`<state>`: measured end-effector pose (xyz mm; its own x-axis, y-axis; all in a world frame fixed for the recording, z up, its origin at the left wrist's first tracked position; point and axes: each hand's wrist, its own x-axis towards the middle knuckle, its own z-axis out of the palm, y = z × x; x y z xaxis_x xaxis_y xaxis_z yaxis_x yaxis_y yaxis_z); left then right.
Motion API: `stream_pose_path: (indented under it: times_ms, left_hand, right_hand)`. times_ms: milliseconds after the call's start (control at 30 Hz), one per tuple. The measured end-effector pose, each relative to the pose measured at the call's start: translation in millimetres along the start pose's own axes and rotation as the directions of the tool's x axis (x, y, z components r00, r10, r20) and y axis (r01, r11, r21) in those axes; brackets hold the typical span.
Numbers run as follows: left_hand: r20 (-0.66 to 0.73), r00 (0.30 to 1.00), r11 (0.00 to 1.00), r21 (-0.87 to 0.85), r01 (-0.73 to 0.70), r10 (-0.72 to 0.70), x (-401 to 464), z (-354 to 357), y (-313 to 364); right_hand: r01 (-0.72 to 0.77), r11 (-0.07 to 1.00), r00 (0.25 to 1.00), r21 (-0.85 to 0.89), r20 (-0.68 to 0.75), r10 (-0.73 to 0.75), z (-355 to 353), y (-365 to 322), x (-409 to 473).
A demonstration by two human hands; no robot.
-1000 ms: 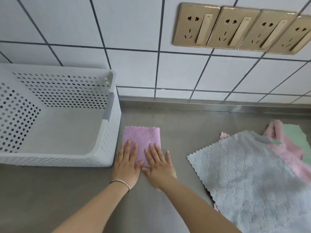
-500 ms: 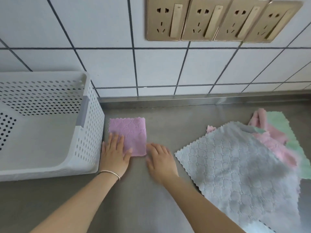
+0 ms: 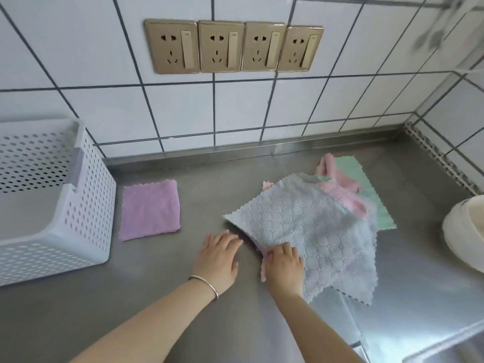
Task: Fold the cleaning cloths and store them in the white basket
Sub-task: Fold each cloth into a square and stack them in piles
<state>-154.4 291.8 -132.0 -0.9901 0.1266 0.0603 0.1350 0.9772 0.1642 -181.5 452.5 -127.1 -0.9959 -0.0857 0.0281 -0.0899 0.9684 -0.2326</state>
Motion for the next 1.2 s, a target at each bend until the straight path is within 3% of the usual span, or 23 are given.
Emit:
stream_pose_path:
  times_ms: [200,267,333,467,600,667,733,833,900,1033,1133,1200]
  left_hand:
    - [-0.105,0.970,0.976,0.013,-0.217,0.217,41.6,-18.3,45.7]
    - [-0.203,0.929,0.951,0.046,-0.305,0.308,54.3,-24.8,59.0]
    - [-0.214,0.897,0.922,0.082,-0.378,0.387,63.2,-33.7,65.8]
    - [-0.073,0.910,0.901,0.198,-0.387,0.407,74.1,-40.8,53.4]
    - [-0.065,0.911,0.913,0.073,-0.402,0.407,74.4,-51.5,23.4]
    - [0.018,0.915,0.915,-0.033,-0.403,0.404,68.8,-68.6,11.0]
    - [0.024,0.951,0.928,-0.225,-0.296,0.309,59.8,-95.7,1.1]
    - [-0.015,0.997,0.897,-0.436,-0.074,0.075,50.2,-140.6,-17.4]
    - [-0.055,0.996,0.847,-0.530,0.033,-0.073,48.2,-173.3,-32.8]
    - [-0.143,0.939,0.748,-0.646,0.151,-0.313,35.4,-219.5,-69.3]
    - [-0.238,0.894,0.730,-0.671,0.130,-0.378,7.9,-243.6,-92.8]
    - [-0.265,0.882,0.717,-0.689,0.109,-0.389,-17.5,-253.0,-99.8]
  right_hand:
    - [0.307,0.952,0.932,0.003,-0.205,-0.300,-36.5,20.7,-6.7]
    - [0.365,0.931,0.910,-0.018,-0.205,-0.361,-47.8,31.8,-7.9]
    - [0.385,0.922,0.905,-0.023,-0.185,-0.383,-57.2,43.2,-7.1]
    - [0.411,0.908,0.883,-0.079,-0.211,-0.419,-80.7,60.9,-7.3]
    - [0.478,0.876,0.864,0.062,-0.212,-0.457,-115.0,74.6,-4.2]
    - [0.498,0.865,0.867,0.067,-0.065,-0.494,-141.7,76.0,2.4]
    - [0.448,0.894,0.879,-0.015,0.191,-0.437,-167.5,72.0,13.9]
    - [0.362,0.921,0.915,-0.146,0.247,-0.320,-189.8,56.8,39.5]
    - [0.254,0.965,0.950,-0.070,0.206,-0.235,-197.5,42.8,59.0]
    - [0.181,0.972,0.982,0.146,0.025,-0.187,-212.2,-0.6,78.5]
    - [0.274,0.921,0.961,0.275,-0.117,-0.251,-221.8,-36.7,71.3]
    - [0.406,0.876,0.911,0.260,-0.193,-0.364,-222.1,-51.2,60.1]
